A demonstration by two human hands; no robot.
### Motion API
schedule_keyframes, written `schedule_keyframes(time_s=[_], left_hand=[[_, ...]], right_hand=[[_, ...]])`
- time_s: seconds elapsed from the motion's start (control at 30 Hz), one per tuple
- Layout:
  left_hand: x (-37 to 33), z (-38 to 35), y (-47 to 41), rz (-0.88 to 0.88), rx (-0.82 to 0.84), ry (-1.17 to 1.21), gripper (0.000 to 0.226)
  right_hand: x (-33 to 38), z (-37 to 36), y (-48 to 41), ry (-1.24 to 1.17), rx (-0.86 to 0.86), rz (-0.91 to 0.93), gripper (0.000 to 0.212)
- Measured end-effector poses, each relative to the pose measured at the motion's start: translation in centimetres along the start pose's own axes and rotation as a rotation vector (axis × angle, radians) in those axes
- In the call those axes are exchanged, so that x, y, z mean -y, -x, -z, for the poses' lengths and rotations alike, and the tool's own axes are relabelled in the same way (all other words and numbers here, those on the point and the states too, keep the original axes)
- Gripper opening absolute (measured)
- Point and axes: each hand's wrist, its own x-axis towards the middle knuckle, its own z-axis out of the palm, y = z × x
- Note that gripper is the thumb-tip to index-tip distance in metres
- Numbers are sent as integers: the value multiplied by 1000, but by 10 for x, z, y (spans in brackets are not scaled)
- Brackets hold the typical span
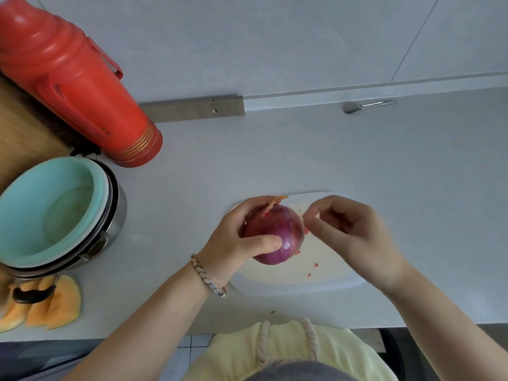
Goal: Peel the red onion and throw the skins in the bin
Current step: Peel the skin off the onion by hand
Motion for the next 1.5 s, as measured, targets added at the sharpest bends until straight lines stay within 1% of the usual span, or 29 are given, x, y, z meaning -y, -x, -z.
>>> schedule_keyframes(time_s=[0.03,0.07,0.1,0.17,0.23,0.43,0.67,0.83,1.13,1.23,1.37,1.5], left_hand=[[-1,1,0,5,18,2,61],[-3,1,1,7,33,0,60],[-4,1,1,10,43,-7,60],[-5,3,0,30,51,-28,61],[-5,4,-1,50,59,-48,61],[-7,4,0,103,58,-61,62],[-7,6,0,118,93,-118,58],[-11,8,-3,117,104,-141,57],[-14,7,-2,97,107,-128,56],[-12,8,-1,92,123,-123,56],[-13,7,-1,92,151,-150,55],[-15,10,-2,125,192,-181,58]], right_hand=[[1,0,-1,24,21,69,6],[1,2,-2,71,51,133,8],[-1,5,-3,127,90,181,14],[-3,9,-8,231,172,227,19],[0,11,-11,291,225,257,18],[1,12,-13,375,245,368,15],[0,11,-14,455,314,379,8],[-3,9,-13,425,240,403,16],[-4,8,-10,430,209,460,13],[-4,9,-10,445,244,442,11],[-2,10,-10,494,336,405,2],[-2,9,-9,553,424,391,14]])
